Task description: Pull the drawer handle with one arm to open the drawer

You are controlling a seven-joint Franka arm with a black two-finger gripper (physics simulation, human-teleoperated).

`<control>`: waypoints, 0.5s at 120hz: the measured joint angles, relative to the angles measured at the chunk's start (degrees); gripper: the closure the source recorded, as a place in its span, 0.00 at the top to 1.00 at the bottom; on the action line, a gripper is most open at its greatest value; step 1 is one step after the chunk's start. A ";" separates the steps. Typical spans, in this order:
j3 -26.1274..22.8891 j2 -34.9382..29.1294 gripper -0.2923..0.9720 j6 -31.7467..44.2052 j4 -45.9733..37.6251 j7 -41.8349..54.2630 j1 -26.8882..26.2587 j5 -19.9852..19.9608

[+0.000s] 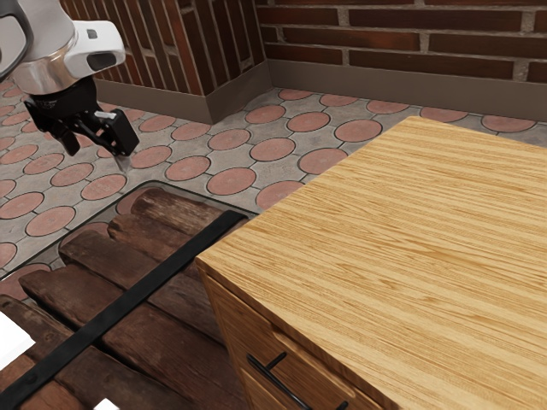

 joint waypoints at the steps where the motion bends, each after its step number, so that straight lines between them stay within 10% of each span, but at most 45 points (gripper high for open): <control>1: 0.00 0.00 0.77 0.01 0.00 -0.04 0.00 0.02; 60: -2.51 -3.11 0.77 -5.21 11.63 -1.79 -7.46 0.06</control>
